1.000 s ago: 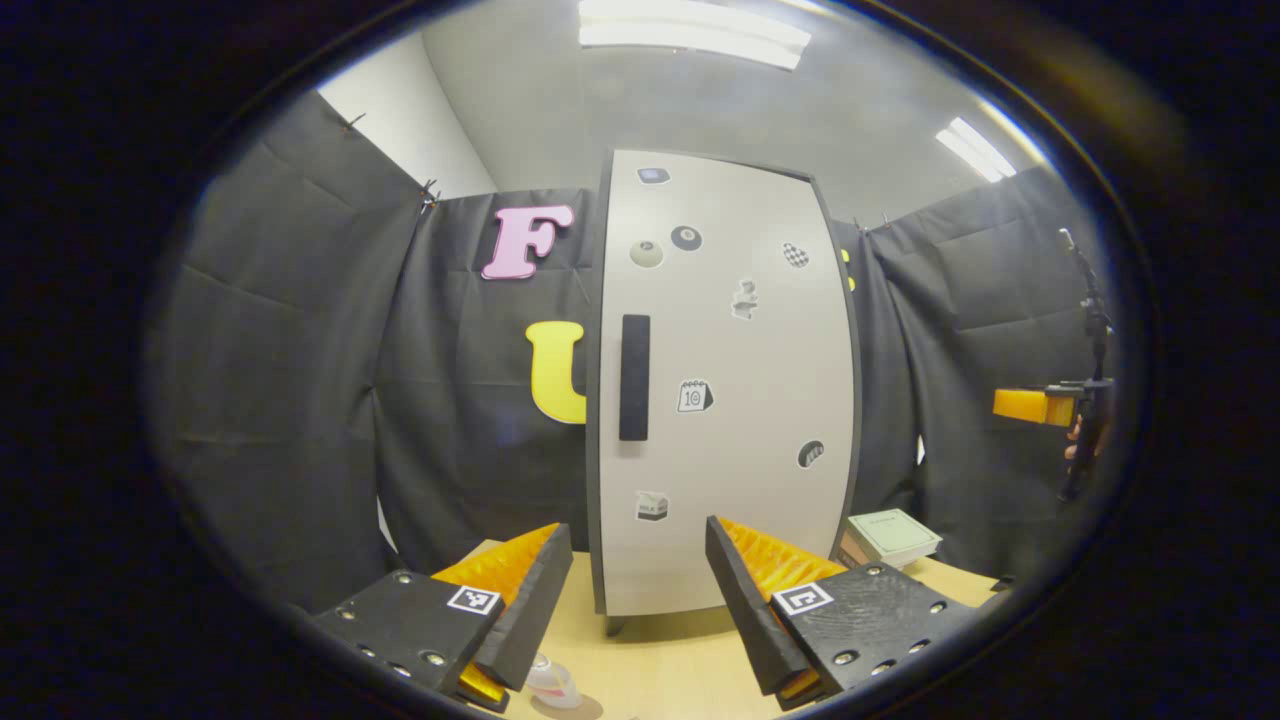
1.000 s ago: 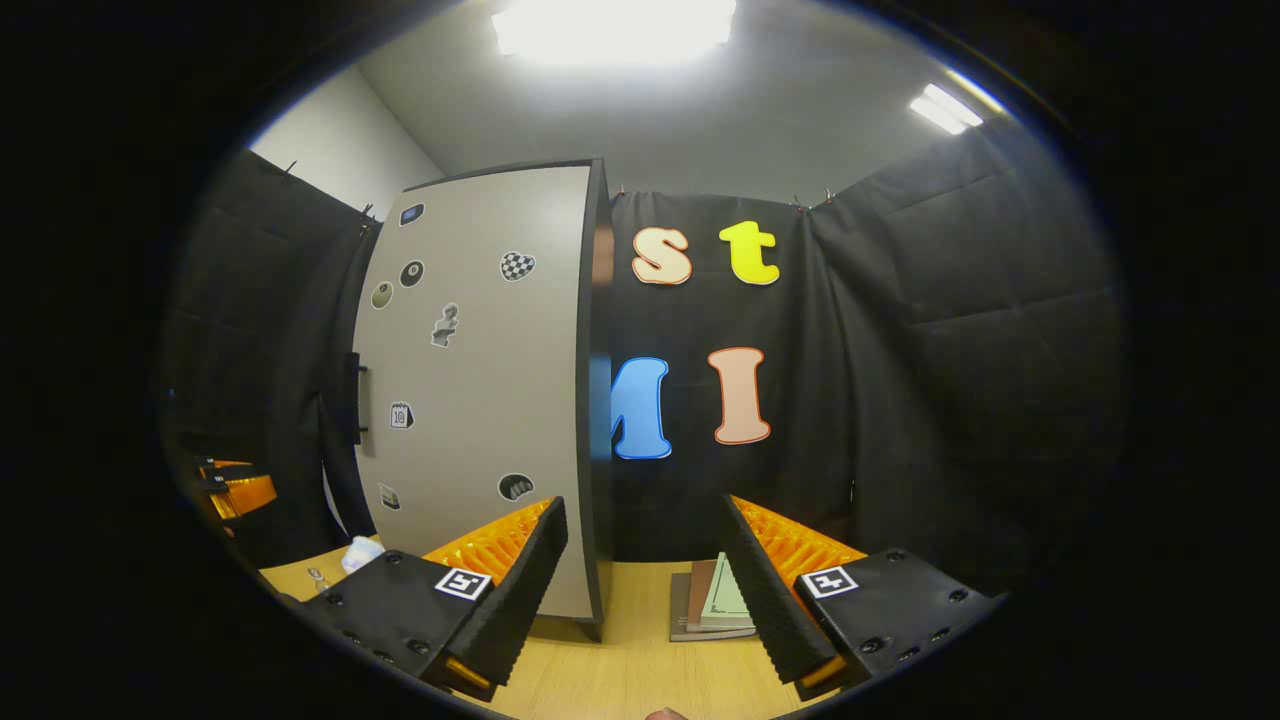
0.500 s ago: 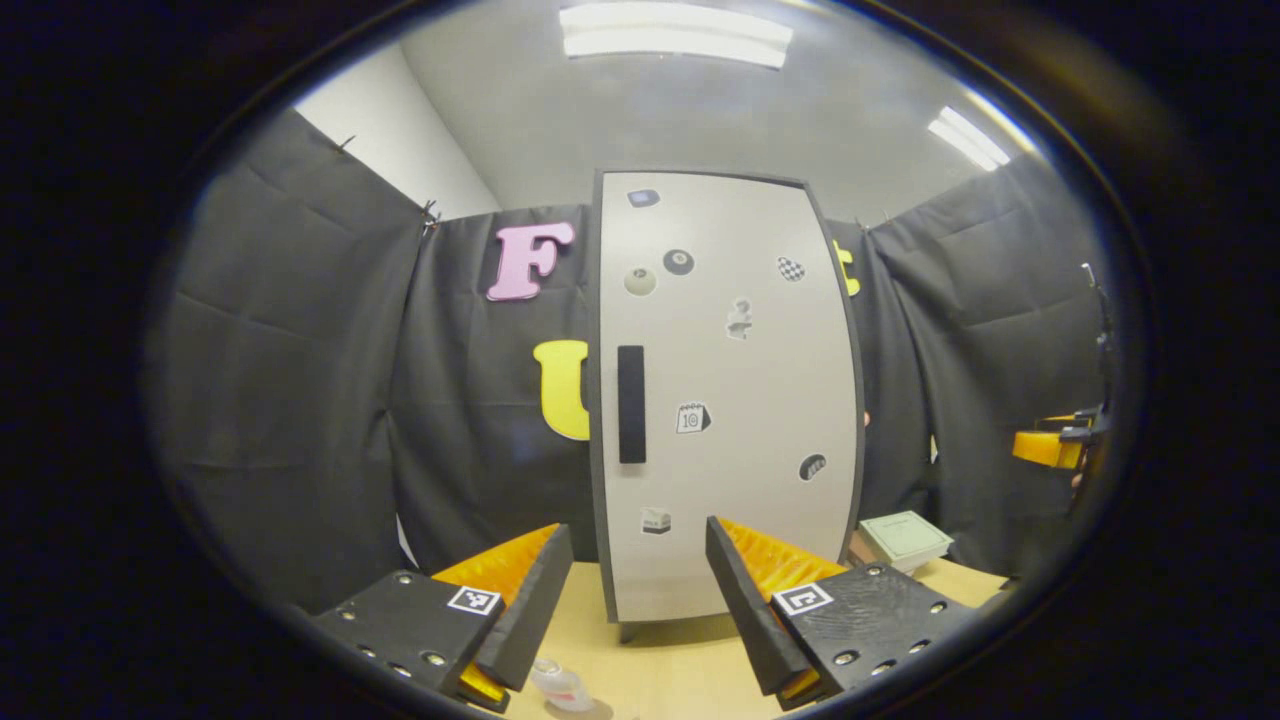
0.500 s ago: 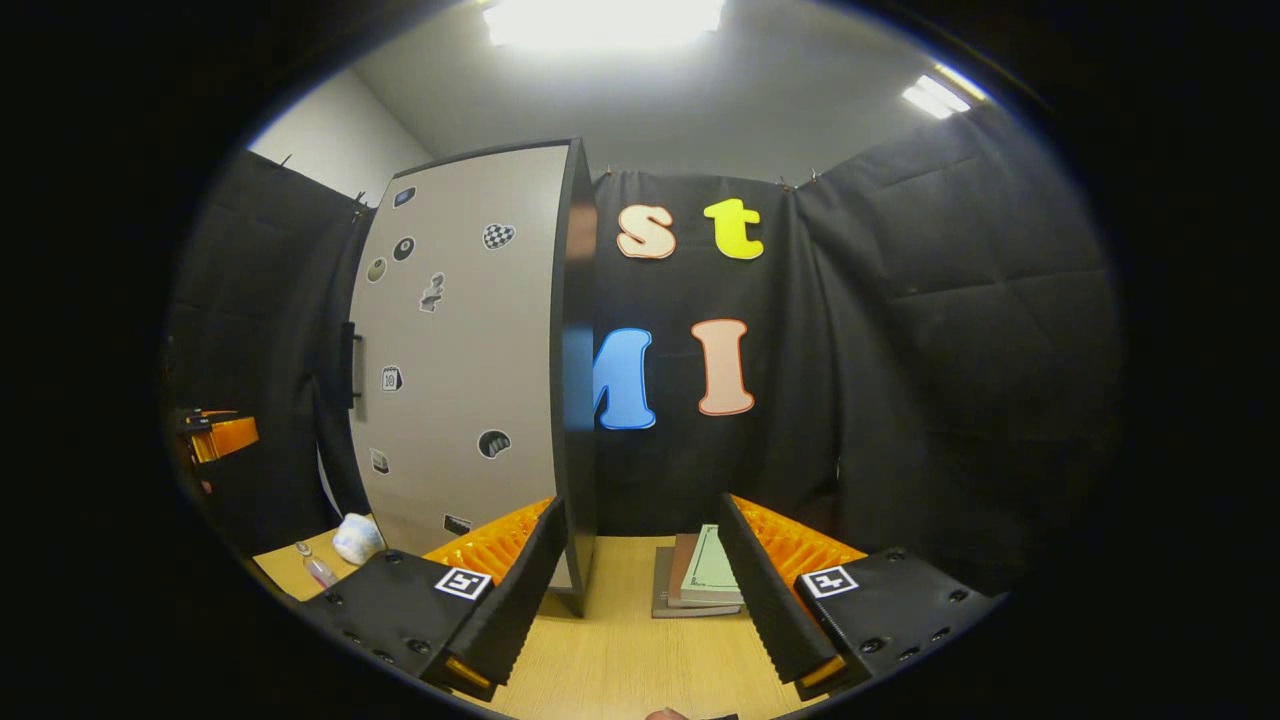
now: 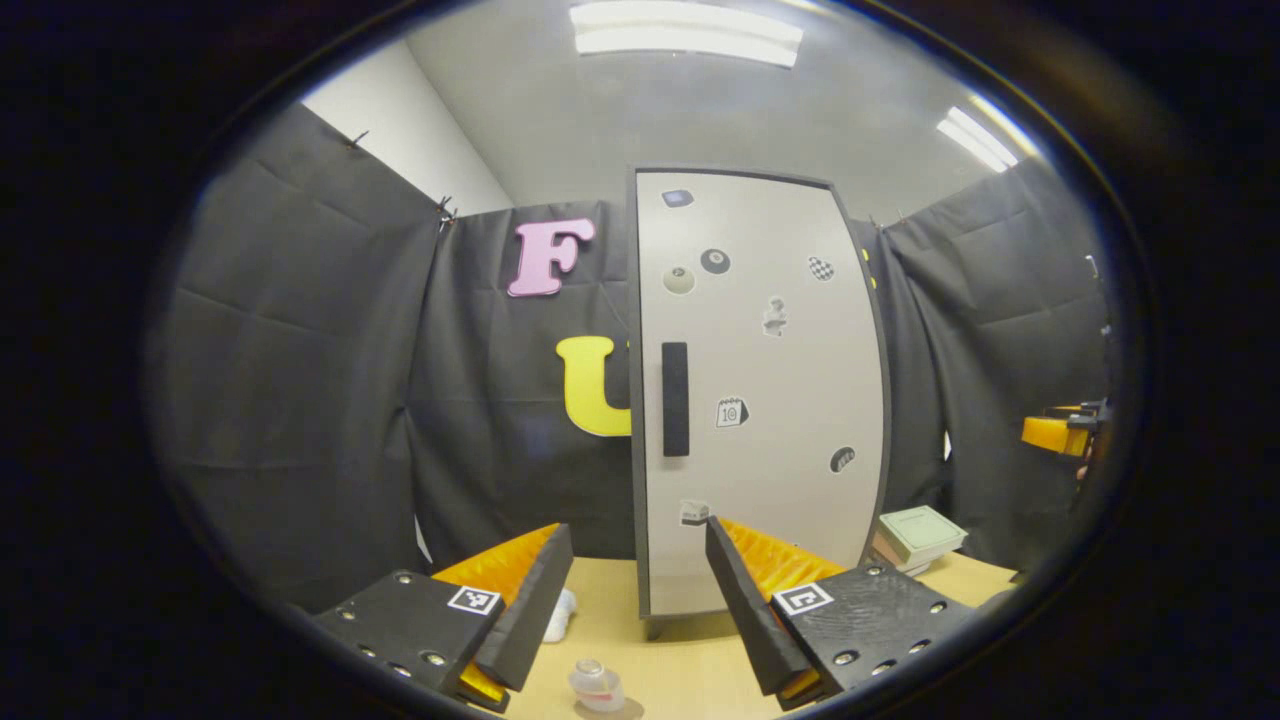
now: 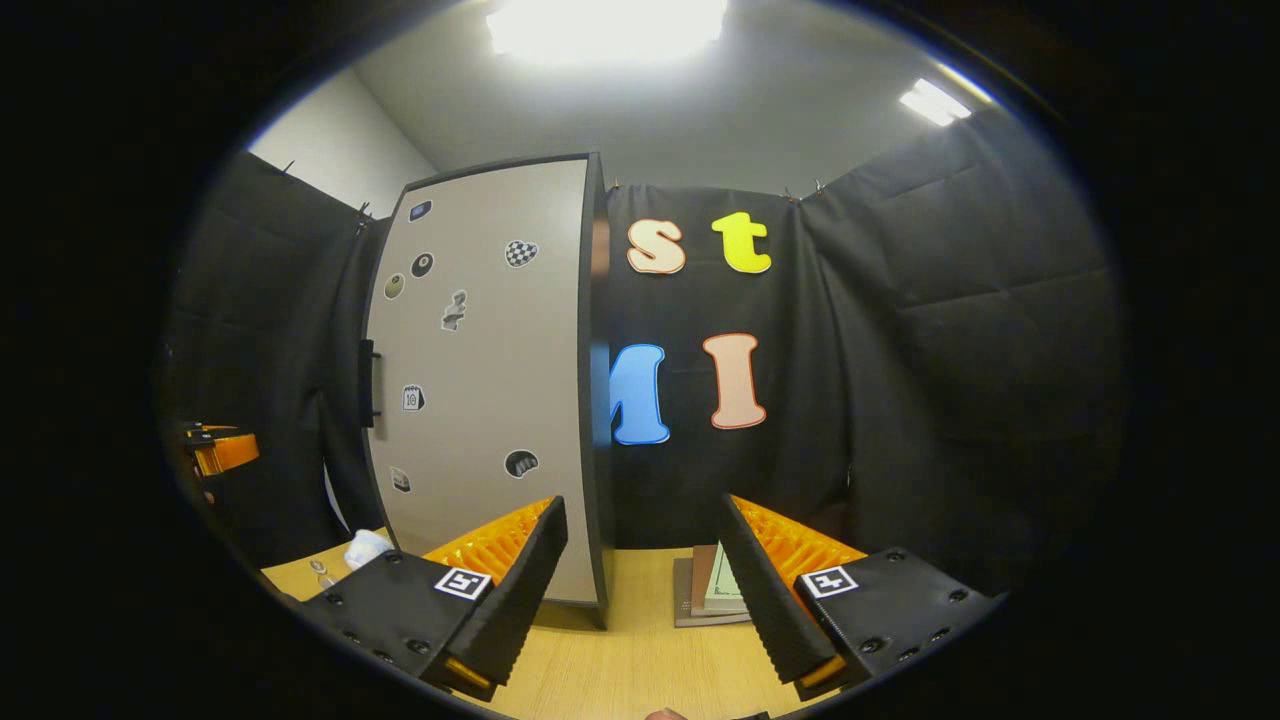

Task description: Open the cabinet door with the right hand, grasp the bottle in the cabinet with the left hand and place it on the coaster, then close the cabinet door with the right hand.

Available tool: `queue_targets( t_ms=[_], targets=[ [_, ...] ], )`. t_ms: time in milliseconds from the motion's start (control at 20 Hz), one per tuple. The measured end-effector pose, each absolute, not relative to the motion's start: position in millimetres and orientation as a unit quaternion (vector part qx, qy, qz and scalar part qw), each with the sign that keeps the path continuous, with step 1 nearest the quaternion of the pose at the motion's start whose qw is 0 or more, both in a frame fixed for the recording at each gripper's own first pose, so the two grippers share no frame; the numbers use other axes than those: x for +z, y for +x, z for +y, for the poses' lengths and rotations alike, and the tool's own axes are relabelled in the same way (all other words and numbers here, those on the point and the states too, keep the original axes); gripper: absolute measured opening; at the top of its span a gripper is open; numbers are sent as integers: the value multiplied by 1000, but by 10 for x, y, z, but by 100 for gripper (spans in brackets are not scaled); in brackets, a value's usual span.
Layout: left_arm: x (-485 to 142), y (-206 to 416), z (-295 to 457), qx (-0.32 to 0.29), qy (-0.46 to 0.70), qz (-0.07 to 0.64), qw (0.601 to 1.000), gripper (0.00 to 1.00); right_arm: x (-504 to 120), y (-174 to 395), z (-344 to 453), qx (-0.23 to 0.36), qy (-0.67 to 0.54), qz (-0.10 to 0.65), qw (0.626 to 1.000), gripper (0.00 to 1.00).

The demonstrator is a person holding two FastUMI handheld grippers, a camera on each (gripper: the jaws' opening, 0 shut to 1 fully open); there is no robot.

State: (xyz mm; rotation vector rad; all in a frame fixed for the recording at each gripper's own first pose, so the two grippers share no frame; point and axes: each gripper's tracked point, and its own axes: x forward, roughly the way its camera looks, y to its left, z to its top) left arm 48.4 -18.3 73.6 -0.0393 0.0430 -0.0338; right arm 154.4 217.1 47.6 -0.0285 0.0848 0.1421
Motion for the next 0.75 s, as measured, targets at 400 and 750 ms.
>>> queue_targets(
  t_ms=[400,750],
  targets=[
    [735,542,-117,-18,-21,21,999,82,512,1562,2210,67,-15,39,997,96],
    [718,587,-87,-17,-12,24,999,82,517,1638,2255,67,-18,39,997,96]
  ],
)
